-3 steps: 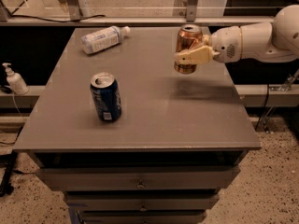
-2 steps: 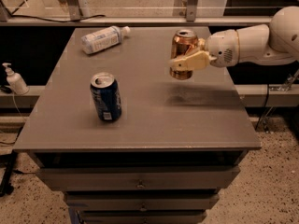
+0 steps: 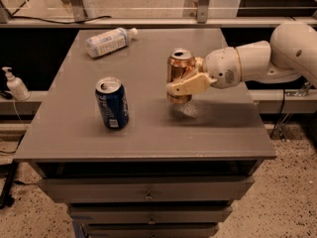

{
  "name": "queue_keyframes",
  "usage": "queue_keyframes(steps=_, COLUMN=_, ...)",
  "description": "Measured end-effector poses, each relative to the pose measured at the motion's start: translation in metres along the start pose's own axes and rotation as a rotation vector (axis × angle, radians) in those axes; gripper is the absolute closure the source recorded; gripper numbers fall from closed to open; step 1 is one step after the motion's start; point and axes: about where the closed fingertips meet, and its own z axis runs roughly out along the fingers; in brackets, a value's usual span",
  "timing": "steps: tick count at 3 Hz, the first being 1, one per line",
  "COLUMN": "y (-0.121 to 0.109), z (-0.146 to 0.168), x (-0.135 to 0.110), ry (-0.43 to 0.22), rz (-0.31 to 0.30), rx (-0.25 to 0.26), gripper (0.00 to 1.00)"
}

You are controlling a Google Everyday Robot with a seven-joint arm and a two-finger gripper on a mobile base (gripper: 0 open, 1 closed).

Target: Move orange can near pepsi can

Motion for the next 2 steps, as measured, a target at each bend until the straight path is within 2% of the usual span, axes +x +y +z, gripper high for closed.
queue_keyframes(steps=1, y=0.014, z=0.026, x=0.010, ry=-0.040, rz=-0.004, rx=-0.035, gripper=1.00)
queue_keyframes(steps=2, y=0.024, z=0.054, x=0.014, ry=-0.067, rz=-0.044, rx=-0.071, gripper=1.00)
